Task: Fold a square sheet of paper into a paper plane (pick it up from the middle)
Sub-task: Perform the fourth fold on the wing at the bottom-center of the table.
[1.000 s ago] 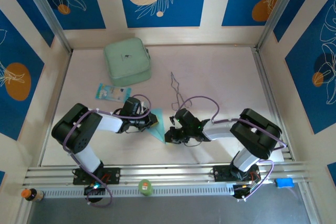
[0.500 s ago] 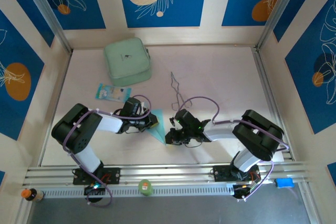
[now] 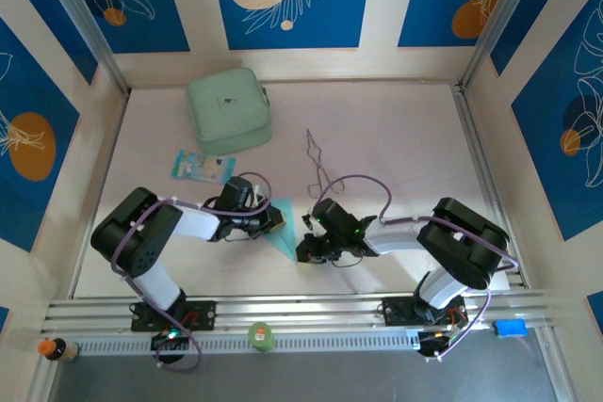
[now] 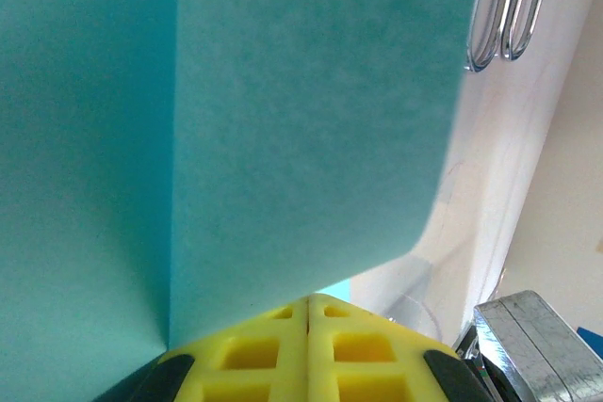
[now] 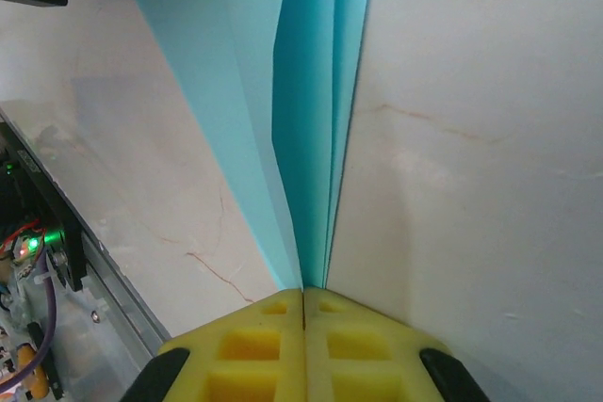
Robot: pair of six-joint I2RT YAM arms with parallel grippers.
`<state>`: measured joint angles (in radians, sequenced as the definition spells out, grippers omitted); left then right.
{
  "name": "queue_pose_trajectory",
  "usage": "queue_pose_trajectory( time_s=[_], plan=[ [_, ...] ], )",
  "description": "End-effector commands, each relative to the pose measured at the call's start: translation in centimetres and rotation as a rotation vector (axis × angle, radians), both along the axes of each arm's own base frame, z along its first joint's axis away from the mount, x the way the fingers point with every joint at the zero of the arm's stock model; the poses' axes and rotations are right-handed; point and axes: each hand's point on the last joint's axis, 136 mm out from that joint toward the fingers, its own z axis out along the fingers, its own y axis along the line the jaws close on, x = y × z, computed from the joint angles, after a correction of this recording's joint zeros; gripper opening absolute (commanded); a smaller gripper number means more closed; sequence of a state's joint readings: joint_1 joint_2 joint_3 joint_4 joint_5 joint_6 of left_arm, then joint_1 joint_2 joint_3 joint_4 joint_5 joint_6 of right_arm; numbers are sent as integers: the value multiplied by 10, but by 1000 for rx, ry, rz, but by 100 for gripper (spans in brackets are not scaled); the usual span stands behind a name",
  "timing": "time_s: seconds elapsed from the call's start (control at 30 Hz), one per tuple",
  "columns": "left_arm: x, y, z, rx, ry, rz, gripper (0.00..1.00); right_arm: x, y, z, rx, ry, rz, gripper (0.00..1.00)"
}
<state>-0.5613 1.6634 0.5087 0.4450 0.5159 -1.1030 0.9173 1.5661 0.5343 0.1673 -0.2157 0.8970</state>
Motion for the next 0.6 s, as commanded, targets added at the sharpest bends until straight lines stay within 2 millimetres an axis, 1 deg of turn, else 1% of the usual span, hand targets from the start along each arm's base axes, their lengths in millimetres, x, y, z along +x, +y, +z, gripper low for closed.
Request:
queue_pose_trajectory(
  time_s=[0.0,0.07,0.13,0.2,0.33,0.47,0.57],
  plan=[
    [-13,18,-25,93,70,43,0,-33,-21,-17,-68,114,62,2],
    [-14,19,-25,95,72,44,0,-32,-18,-12,-47,106,64,3],
    [-14,19,-26,92,72,45,0,-30,-16,-6,-37,90,69,13],
    [-14,19,-25,89,72,49,0,-26,-13,3,-21,69,68,16],
    [-15,20,-25,87,71,50,0,-6,-17,22,7,8,-4,17],
    [-17,22,-25,84,67,61,0,17,-12,53,108,-40,-51,15],
    [-17,23,-24,85,62,67,0,26,0,66,142,-49,-23,8]
  ],
)
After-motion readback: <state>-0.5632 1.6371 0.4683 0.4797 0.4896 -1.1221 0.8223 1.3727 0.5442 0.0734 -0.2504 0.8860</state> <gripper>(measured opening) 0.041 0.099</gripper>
